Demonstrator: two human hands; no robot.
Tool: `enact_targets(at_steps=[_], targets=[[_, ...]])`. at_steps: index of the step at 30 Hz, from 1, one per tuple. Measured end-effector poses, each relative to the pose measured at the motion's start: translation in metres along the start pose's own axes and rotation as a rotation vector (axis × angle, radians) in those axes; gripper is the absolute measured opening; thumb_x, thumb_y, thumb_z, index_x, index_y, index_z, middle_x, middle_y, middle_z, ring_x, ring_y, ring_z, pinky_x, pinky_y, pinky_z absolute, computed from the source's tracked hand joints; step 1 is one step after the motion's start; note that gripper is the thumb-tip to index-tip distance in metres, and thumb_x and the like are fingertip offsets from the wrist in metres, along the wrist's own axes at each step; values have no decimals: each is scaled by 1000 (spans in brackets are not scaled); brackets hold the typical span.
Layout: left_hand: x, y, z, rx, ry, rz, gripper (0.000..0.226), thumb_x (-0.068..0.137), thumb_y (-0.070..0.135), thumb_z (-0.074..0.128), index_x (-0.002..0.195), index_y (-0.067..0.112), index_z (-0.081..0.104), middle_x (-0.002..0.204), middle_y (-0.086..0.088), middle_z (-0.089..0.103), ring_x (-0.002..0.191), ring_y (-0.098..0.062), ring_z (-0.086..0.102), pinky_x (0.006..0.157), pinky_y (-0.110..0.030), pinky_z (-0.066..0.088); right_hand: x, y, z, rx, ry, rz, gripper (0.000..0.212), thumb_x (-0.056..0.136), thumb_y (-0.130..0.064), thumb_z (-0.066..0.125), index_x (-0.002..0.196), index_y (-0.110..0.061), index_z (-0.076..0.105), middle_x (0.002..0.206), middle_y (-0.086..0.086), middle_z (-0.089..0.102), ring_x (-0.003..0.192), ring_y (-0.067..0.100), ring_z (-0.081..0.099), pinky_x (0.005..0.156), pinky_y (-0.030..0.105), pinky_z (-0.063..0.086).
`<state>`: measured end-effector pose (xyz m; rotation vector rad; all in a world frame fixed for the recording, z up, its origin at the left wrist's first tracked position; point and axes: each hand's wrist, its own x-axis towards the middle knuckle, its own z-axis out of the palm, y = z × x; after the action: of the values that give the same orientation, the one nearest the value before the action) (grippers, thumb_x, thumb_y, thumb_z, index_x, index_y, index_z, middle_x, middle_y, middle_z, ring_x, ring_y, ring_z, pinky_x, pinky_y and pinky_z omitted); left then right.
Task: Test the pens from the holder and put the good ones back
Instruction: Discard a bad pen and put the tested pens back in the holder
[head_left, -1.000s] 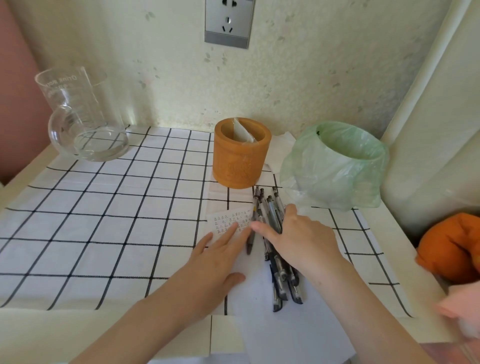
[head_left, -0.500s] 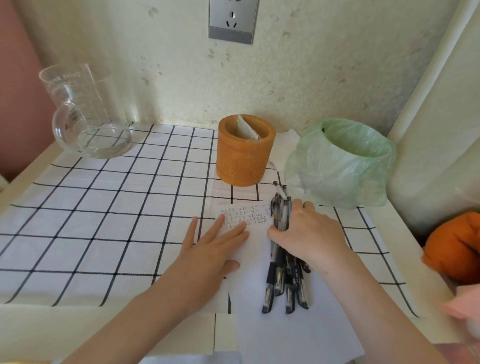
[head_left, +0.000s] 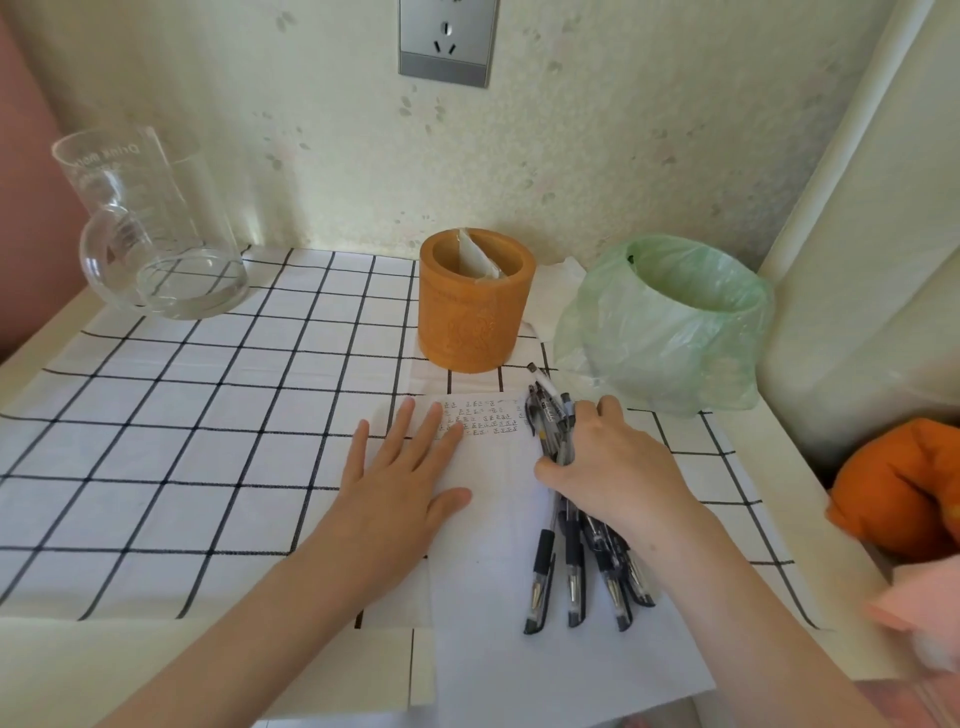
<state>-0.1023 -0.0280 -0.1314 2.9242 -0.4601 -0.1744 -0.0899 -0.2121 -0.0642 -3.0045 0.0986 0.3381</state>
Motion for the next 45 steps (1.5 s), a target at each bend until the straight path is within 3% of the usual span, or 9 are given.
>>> enact_targets(at_steps=[4,7,11,17,23,30,33,40,45], targets=[[11,5,-11,-183,113,-49,88,72,70,0,148,26,4,157,-1,-4,143,-17,-14,115,-34,-6,-3,5,-1,58,24,-21,77,82,-64,54,132,-10,35,130,8,33,92,27,58,66,32,39],[15,6,-31,-414,355,-33,62,91,36,53,144,23,24,155,-1,16,144,-18,9,113,-28,10,-12,5,1,64,21,-49,79,78,-65,59,129,-10,37,119,5,29,78,22,53,61,28,38],[35,4,-59,-689,395,-160,100,74,33,75,148,20,8,154,0,9,140,-13,16,104,-21,19,-10,2,4,34,2,-62,71,82,-65,54,122,-7,43,116,5,31,74,21,51,60,29,39],[92,3,-76,-913,328,-239,131,58,33,86,148,19,-9,154,-7,9,139,-21,20,107,-38,28,-12,5,6,6,49,-67,71,84,-69,43,119,-7,46,111,5,33,74,21,52,61,31,43],[126,-4,-72,-1038,405,-218,137,34,56,88,145,22,15,143,-1,37,130,-19,39,104,-44,39,-11,1,10,-38,25,-92,78,81,-71,43,124,-6,44,131,8,31,87,22,59,64,27,38],[136,-12,-69,-1080,477,-22,76,48,27,92,115,14,59,108,1,67,96,-6,64,79,-23,53,-10,4,10,-23,32,-110,72,82,-69,46,121,-8,45,127,6,30,79,17,53,63,25,37],[131,-10,-74,-1097,493,-19,83,44,35,92,116,16,57,109,3,67,99,-8,63,86,-33,54,-9,4,10,-21,34,-110,70,83,-68,46,120,-8,45,127,6,30,75,16,47,63,26,37],[62,1,-115,-1063,524,-31,97,49,26,91,129,23,36,118,15,53,105,5,52,75,-8,45,-7,7,7,35,4,-90,68,85,-67,45,118,-7,46,131,7,29,85,23,57,66,31,43],[-4,11,-92,-1054,432,-49,100,40,37,88,126,33,37,111,24,53,98,18,50,71,-7,43,-6,4,5,112,29,-72,63,88,-61,46,126,-10,43,131,8,33,95,25,59,69,32,43]])
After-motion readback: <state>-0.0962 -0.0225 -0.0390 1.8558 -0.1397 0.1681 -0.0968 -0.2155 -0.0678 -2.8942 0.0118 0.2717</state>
